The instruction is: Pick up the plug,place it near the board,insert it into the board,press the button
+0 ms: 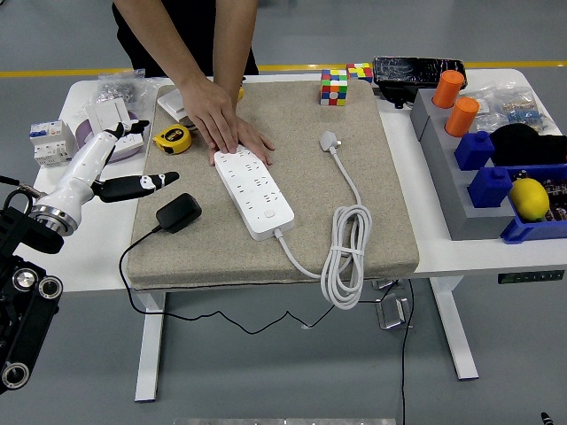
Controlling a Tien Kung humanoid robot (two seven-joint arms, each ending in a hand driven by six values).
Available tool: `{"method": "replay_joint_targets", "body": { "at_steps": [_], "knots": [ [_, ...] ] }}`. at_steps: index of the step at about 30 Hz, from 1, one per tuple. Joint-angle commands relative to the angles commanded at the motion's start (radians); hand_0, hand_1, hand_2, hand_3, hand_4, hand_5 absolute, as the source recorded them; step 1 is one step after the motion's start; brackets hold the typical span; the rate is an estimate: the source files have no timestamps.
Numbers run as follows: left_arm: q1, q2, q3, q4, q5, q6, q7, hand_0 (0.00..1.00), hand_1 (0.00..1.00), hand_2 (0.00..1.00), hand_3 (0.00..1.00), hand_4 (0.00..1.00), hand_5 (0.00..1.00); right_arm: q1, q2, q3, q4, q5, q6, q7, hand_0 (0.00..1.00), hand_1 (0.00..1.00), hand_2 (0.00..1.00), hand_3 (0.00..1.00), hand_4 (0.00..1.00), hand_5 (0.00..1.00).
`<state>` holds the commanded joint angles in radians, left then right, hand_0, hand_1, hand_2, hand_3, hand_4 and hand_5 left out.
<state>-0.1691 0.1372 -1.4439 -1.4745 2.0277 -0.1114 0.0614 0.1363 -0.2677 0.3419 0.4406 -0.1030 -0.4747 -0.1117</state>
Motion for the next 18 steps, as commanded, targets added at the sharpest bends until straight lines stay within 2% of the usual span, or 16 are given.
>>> {"method": "replay_joint_targets", "body": {
  "at_steps": [9,18],
  "knots": [
    [-0.027,0.011,0.093,0.077,0.003,0.01,-0.01,0.884,0.898,0.861,0.865,0.998,0.494,-0.004,-0.002,-0.007,0.0,0.001,0.0,-0.001,0.937,0.841,0.781,0.796,0.998,0.998],
    [-0.06,0.008,0.149,0.182,0.03,0.062,-0.029,0.877,0.902,0.876,0.884,0.998,0.494,-0.007,-0.002,-0.01,0.0,0.001,0.0,0.0,0.937,0.841,0.781,0.796,0.998,0.998]
  ]
}}
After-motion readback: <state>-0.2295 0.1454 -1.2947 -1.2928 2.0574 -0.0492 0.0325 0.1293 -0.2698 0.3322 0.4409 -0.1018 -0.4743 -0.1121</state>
